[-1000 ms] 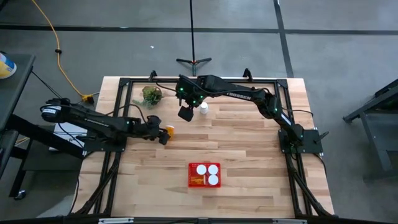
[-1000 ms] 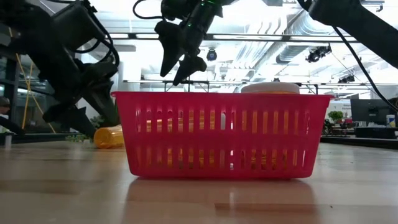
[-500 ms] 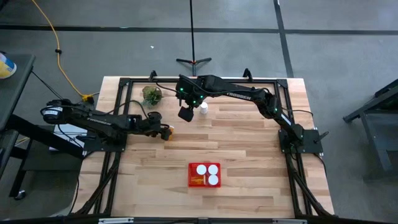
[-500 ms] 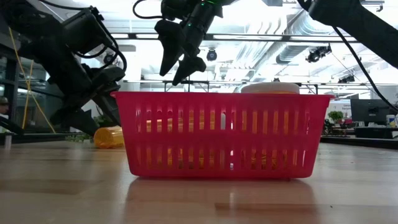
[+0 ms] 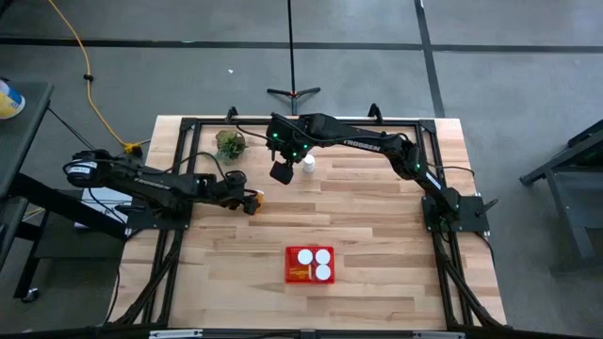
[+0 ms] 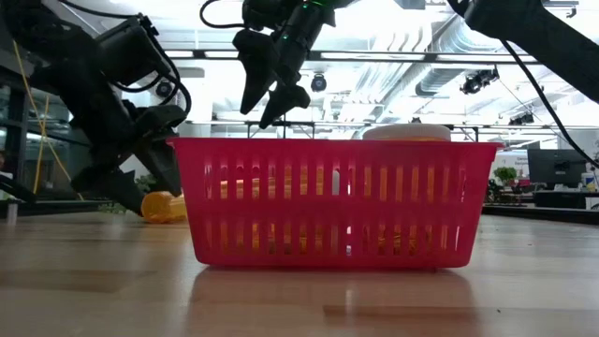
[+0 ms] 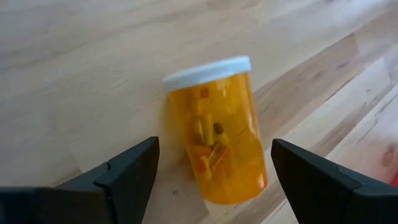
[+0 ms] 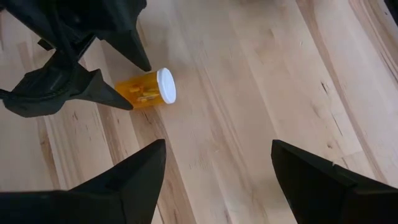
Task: Pick and place pill bottles into a basket
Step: Put the orange pill bottle into the red bin
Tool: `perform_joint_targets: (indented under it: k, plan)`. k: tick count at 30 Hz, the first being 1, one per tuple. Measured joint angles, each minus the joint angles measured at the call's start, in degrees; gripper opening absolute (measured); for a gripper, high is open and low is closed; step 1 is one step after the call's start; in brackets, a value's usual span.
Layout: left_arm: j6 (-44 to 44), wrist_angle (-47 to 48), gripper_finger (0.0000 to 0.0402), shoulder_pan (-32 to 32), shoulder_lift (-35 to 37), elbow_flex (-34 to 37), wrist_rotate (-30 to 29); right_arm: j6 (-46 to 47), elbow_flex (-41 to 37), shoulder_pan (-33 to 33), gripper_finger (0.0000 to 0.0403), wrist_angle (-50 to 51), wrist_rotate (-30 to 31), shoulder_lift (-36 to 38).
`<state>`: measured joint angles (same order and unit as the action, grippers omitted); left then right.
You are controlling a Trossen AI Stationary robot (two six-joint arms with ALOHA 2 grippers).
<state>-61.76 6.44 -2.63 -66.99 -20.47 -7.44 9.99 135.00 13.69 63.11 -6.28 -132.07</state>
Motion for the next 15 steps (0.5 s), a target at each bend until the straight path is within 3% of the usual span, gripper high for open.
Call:
perform_joint_targets:
  k: [11, 15]
  plan:
    - [-0.3, -7.6, 0.0344, 0.0, -6.7, -0.2, 2.6, 0.0, 0.0, 0.0, 0.0282, 0.0, -0.1, 0.0]
    - [-0.4, -6.9, 0.0311, 0.0, -6.7, -0.2, 2.7, 0.0, 0.0, 0.0, 0.0282, 0.0, -0.1, 0.0]
